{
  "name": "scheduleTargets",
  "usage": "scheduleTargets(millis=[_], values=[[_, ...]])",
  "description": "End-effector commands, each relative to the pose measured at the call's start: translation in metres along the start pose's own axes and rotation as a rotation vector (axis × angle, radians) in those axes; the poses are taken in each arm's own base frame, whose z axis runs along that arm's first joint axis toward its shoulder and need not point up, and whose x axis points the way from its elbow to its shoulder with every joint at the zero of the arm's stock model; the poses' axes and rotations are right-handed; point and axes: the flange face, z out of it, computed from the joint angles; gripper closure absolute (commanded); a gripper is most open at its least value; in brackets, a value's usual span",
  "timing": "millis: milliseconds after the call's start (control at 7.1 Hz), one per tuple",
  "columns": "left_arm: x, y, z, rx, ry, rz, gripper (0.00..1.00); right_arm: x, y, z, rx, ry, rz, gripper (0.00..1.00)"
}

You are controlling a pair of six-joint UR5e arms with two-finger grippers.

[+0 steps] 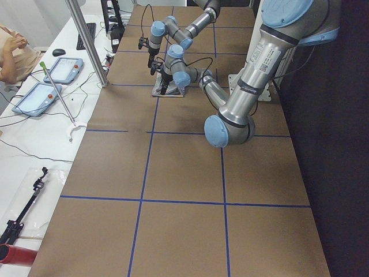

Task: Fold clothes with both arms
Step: 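Press the folded bundle with the left gripper while the right arm withdraws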

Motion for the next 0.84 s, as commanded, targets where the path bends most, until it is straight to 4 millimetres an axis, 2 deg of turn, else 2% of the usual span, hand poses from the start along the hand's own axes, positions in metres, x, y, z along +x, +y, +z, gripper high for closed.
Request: scheduleTargets(millis=[0,141,282,422,563,704], values=[[0.046,0.068,0.023,-0.061,0.081,-0.062,0.00,0.010,-0.014,-0.026,-0.033,-0.064,0.018,0.00],[0.057,0.081,0.031,-0.051,0.089,-0.099,0.00,0.010,-0.014,-0.027,-0.031,-0.067,0.017,0.00],[0.059,0.081,0.040,-0.048,0.101,-0.098,0.00,0.012,-0.015,-0.027,-0.029,-0.068,0.019,0.00],[0.063,0.078,0.050,-0.042,0.110,-0.097,0.12,0.012,-0.015,-0.028,-0.028,-0.069,0.019,0.00],[0.064,0.072,0.054,-0.017,0.101,-0.098,0.19,0.015,-0.014,-0.029,-0.024,-0.072,0.018,0.00],[0.066,0.070,0.059,-0.002,0.101,-0.099,0.21,0.020,-0.011,-0.028,-0.024,-0.074,0.018,0.00]])
